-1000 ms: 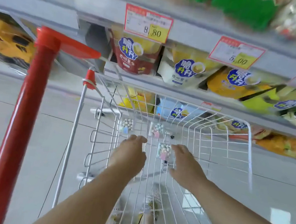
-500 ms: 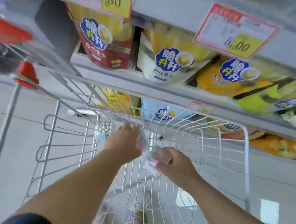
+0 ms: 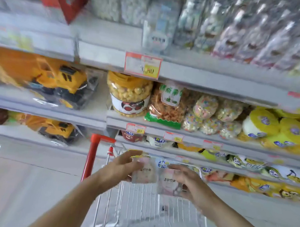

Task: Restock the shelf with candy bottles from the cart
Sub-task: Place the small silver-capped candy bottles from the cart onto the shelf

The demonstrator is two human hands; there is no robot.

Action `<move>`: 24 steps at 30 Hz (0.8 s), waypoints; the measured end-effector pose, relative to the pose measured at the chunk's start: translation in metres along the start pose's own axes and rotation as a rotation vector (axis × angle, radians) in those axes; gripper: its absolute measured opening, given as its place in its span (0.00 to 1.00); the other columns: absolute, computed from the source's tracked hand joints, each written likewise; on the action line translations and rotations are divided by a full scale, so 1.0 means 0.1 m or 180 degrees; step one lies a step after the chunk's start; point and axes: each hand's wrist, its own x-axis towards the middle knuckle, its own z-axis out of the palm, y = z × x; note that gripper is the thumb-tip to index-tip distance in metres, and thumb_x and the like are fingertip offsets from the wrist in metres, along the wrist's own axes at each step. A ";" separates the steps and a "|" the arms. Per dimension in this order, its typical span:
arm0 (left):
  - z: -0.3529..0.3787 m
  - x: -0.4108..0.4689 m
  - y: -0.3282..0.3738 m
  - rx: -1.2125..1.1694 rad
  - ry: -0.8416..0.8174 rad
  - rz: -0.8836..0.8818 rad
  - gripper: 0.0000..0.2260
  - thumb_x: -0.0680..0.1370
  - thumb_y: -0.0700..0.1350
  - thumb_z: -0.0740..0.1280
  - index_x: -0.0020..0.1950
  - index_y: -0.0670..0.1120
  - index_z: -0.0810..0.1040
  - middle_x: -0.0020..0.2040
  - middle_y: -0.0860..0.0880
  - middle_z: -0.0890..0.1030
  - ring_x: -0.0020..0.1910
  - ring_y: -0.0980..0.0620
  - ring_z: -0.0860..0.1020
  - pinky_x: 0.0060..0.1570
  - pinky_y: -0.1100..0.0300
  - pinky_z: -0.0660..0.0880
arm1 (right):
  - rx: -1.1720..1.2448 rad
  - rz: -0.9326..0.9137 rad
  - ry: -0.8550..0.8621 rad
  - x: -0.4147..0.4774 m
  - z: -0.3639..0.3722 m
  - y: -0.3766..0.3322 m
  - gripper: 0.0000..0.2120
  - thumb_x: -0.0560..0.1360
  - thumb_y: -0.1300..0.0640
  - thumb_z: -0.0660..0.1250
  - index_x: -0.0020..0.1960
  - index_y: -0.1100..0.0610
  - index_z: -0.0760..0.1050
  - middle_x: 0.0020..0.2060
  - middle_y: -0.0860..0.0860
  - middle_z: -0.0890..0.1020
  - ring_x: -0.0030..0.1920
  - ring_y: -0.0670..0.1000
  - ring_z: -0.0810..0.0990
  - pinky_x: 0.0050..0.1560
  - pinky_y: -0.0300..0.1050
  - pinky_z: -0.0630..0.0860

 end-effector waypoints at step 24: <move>-1.69 -1.06 2.98 0.3163 0.0931 0.2427 0.32 0.74 0.52 0.74 0.76 0.54 0.65 0.64 0.48 0.77 0.57 0.47 0.78 0.54 0.59 0.72 | -0.3180 -0.2564 0.1891 -0.90 1.16 -3.19 0.36 0.71 0.45 0.75 0.74 0.53 0.67 0.68 0.48 0.71 0.67 0.49 0.71 0.62 0.38 0.65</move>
